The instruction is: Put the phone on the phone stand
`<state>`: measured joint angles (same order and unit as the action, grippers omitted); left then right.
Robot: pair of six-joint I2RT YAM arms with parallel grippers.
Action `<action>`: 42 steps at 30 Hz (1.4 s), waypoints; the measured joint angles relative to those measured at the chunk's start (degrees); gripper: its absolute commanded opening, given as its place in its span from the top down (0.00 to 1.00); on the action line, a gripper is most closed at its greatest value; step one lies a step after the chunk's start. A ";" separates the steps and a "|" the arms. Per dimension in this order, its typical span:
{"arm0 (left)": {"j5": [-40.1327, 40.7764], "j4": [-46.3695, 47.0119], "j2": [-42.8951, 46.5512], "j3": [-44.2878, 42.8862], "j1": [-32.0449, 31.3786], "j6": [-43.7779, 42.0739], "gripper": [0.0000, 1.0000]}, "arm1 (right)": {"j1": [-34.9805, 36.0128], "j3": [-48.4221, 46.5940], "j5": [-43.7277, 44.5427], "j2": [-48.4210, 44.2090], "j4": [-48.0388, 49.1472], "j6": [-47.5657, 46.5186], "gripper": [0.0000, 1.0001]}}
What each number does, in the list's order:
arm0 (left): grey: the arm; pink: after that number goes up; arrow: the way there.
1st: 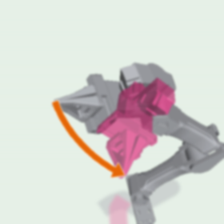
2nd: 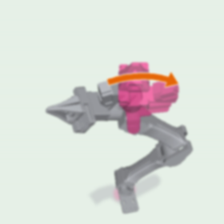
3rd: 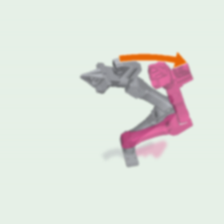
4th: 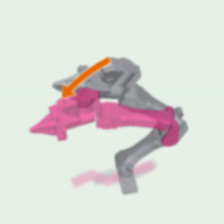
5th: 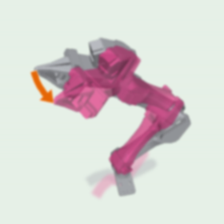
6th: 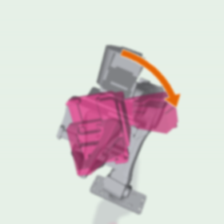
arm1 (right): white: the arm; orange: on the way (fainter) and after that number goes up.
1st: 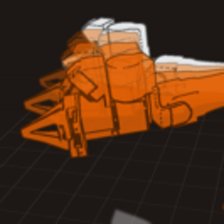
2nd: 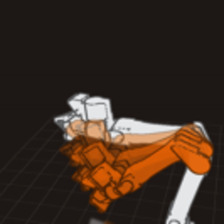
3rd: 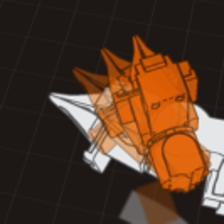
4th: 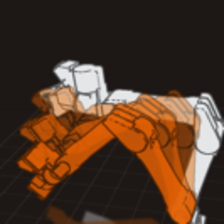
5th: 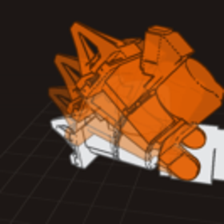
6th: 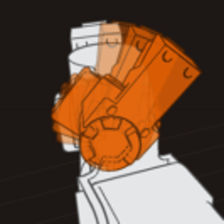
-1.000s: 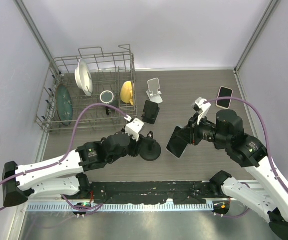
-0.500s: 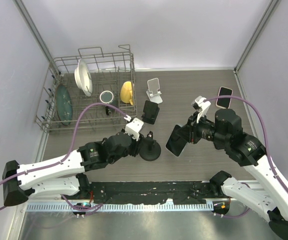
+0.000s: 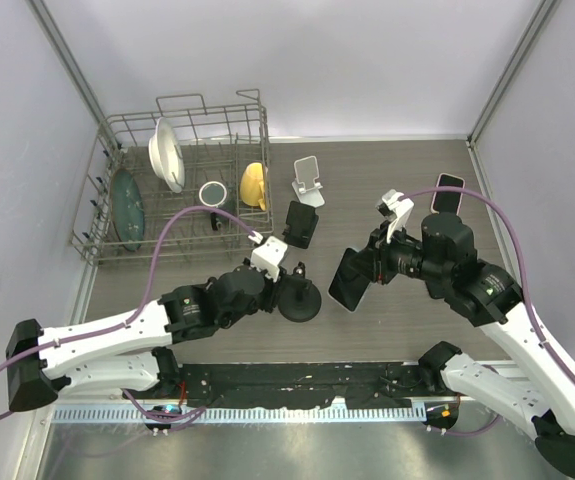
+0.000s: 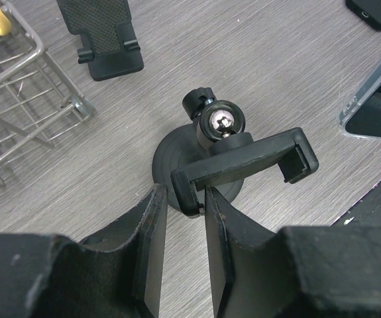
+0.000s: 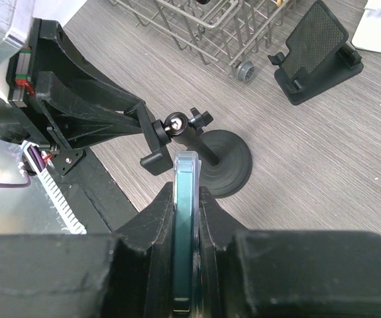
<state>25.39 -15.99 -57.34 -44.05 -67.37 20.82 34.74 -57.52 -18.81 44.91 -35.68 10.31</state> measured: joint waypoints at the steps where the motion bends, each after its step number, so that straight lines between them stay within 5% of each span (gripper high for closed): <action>1: 0.11 0.09 0.00 0.20 0.00 0.00 0.68 | 0.00 0.00 -0.07 0.00 0.11 0.02 0.99; 9: 0.66 0.39 0.00 0.68 0.00 0.00 0.69 | 0.00 -0.02 -0.37 0.68 0.46 0.15 0.99; 15: 1.68 1.49 0.46 1.57 0.00 0.02 0.59 | 0.00 -0.76 -0.72 3.96 -0.13 0.15 0.99; 30: 1.79 2.10 2.10 1.57 -0.02 -0.02 0.76 | 0.00 -0.79 -3.04 3.45 -0.11 0.13 0.99; 42: 1.55 2.49 1.46 1.57 0.00 -0.17 0.73 | 0.00 -0.79 -4.39 3.48 -0.11 0.11 0.99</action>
<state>26.94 -13.50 -55.88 -42.48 -67.37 20.64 34.74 -58.30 -23.20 48.38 -35.79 10.41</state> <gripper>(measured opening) 0.273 0.203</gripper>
